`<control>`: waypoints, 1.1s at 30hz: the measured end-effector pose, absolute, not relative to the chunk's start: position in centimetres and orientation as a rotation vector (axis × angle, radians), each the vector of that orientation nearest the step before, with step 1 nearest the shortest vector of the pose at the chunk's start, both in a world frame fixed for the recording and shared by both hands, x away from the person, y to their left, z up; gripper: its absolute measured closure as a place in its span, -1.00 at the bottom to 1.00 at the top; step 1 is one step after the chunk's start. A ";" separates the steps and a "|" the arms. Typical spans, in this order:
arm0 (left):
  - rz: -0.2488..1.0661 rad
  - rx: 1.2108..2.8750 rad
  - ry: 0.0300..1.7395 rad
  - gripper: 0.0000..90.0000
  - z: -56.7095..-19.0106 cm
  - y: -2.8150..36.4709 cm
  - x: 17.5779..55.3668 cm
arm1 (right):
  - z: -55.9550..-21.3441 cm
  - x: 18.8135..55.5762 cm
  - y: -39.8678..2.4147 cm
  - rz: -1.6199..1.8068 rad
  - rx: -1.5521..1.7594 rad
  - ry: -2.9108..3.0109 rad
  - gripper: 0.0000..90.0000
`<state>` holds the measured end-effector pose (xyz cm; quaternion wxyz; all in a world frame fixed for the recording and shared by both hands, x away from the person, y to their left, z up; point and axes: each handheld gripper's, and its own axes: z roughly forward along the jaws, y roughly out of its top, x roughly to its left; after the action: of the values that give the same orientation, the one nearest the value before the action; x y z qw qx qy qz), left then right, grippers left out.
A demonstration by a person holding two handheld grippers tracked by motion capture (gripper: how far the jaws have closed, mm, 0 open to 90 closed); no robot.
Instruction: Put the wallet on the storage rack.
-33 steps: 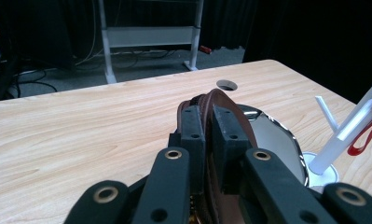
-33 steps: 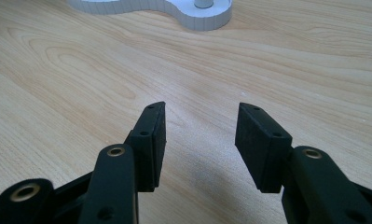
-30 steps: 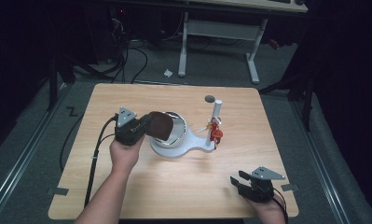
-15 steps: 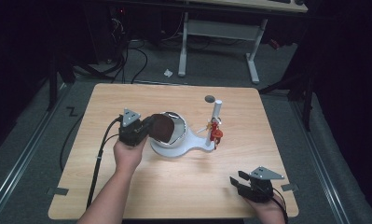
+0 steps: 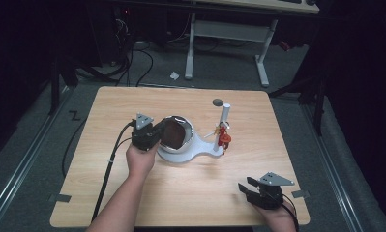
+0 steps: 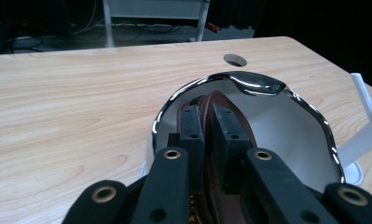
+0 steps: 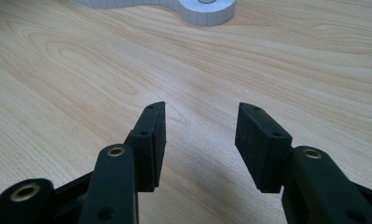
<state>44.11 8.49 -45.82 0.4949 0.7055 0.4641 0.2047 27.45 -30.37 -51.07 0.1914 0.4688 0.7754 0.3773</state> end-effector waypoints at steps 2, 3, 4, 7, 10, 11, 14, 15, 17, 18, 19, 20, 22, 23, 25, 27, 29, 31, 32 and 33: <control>0.486 1.698 1.131 0.84 -45.9 8.4 44.2 | -51.1 27.5 -30.4 1.059 1.317 2.178 0.19; 0.484 1.693 1.133 0.84 -45.9 8.3 44.3 | -51.1 27.5 -30.4 1.058 1.311 2.179 0.19; 0.477 1.688 1.136 0.84 -45.9 8.3 44.3 | -51.1 27.5 -30.3 1.057 1.312 2.180 0.19; 0.479 1.691 1.138 0.83 -46.0 8.3 44.5 | -51.1 27.5 -30.3 1.055 1.314 2.183 0.19; 0.489 1.696 1.158 0.76 -46.2 8.5 44.7 | -51.2 27.5 -30.3 1.056 1.316 2.184 0.19; 0.490 1.698 1.164 0.73 -46.2 8.6 44.8 | -51.2 27.5 -30.3 1.056 1.317 2.185 0.19; 0.493 1.697 1.170 0.60 -46.3 8.7 44.9 | -51.2 27.5 -30.3 1.055 1.317 2.187 0.19; 0.492 1.694 1.168 0.54 -46.2 8.8 44.9 | -51.2 27.5 -30.3 1.055 1.318 2.187 0.19; 0.498 1.688 1.156 0.42 -46.1 8.8 44.8 | -51.2 27.5 -30.3 1.056 1.319 2.188 0.19; 0.508 1.689 1.146 0.38 -46.0 8.9 44.6 | -51.2 27.5 -30.3 1.056 1.317 2.188 0.18; 0.510 1.688 1.140 0.34 -45.9 9.0 44.6 | -51.2 27.5 -30.3 1.056 1.319 2.188 0.18; 0.509 1.687 1.136 0.31 -45.8 9.1 44.5 | -51.3 27.5 -30.3 1.054 1.319 2.189 0.18; 0.518 1.689 1.129 0.28 -45.6 9.2 44.3 | -51.3 27.5 -30.3 1.053 1.321 2.190 0.18; 0.521 1.691 1.125 0.26 -45.5 9.2 44.2 | -51.3 27.5 -30.3 1.052 1.321 2.191 0.18; 0.522 1.698 1.117 0.24 -45.4 9.4 44.0 | -51.2 27.5 -30.3 1.054 1.319 2.188 0.18; 0.528 1.705 1.107 0.22 -45.2 9.6 43.6 | -51.2 27.5 -30.3 1.054 1.321 2.188 0.18; 0.528 1.710 1.099 0.20 -45.2 9.8 43.2 | -51.2 27.5 -30.2 1.051 1.320 2.190 0.18; 0.524 1.722 1.097 0.17 -45.1 10.1 42.8 | -51.3 27.5 -30.2 1.051 1.318 2.191 0.18; 0.524 1.728 1.091 0.14 -45.1 10.2 42.6 | -51.3 27.5 -30.2 1.050 1.318 2.191 0.18; 0.518 1.725 1.087 0.13 -45.1 10.3 42.5 | -51.3 27.5 -30.2 1.050 1.317 2.192 0.18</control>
<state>42.48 10.25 -45.14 0.4957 0.7121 0.4488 0.2140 27.49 -30.18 -51.28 0.1873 0.4681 0.7789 0.3730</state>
